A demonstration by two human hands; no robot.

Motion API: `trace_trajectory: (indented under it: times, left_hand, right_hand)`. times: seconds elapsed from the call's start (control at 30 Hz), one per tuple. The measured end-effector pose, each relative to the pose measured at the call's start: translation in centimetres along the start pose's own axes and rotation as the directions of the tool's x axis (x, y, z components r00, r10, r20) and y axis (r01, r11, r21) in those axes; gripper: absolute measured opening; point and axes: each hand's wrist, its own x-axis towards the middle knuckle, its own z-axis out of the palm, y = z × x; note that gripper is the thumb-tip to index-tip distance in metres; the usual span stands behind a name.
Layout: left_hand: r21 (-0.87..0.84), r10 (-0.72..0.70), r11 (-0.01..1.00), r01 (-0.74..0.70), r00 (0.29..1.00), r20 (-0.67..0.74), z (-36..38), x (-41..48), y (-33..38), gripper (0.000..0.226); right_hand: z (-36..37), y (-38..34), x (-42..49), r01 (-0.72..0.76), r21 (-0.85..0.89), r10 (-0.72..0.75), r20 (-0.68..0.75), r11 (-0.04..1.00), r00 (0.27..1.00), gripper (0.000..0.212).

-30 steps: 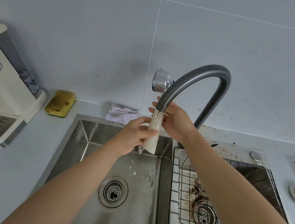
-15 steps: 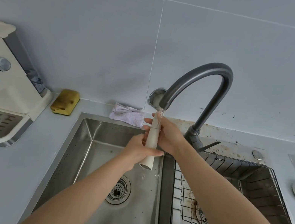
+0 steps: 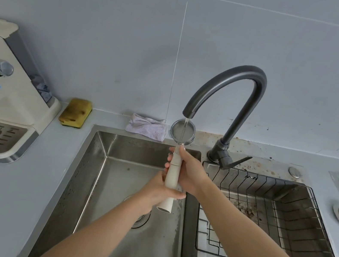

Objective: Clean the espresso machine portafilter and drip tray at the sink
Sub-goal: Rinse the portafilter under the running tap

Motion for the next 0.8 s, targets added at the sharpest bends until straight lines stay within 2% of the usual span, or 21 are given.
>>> trace_trajectory:
  times: [0.1, 0.17, 0.33, 0.53, 0.63, 0.8]
  left_hand:
    - [-0.033, -0.043, 0.998, 0.045, 0.996, 0.074, 0.2, -0.6, -0.6, 0.042]
    - [-0.035, -0.068, 0.997, 0.072, 0.993, 0.1, 0.2, -0.8, -1.1, 0.032]
    - [-0.041, -0.12, 0.991, 0.124, 0.989, 0.086, 0.2, -1.6, -2.0, 0.021]
    - [-0.089, -0.174, 0.98, 0.178, 0.983, 0.055, -0.1, -2.6, -2.7, 0.021]
    - [-0.06, -0.154, 0.986, 0.155, 0.988, 0.032, -0.5, -3.0, -3.0, 0.028]
    - [-0.037, -0.09, 0.995, 0.09, 0.996, 0.001, -0.9, -3.5, -2.9, 0.023]
  right_hand:
    - [-0.4, 1.2, -0.2, -0.02, 0.044, 0.02, 0.002, 0.999, 1.0, 0.028]
    - [-0.6, 1.8, -0.4, -0.028, 0.055, 0.028, 0.007, 0.998, 1.0, 0.029]
    - [-0.8, 3.0, -0.7, -0.04, 0.008, 0.04, -0.027, 0.999, 0.999, 0.03]
    - [-0.4, 4.0, -1.1, -0.065, -0.161, 0.049, -0.103, 0.985, 0.993, 0.029]
    - [-0.3, 4.3, -1.3, -0.049, -0.332, 0.017, -0.1, 0.942, 0.995, 0.029]
    - [-0.1, 4.4, -1.7, -0.018, -0.466, -0.032, -0.099, 0.885, 0.995, 0.034]
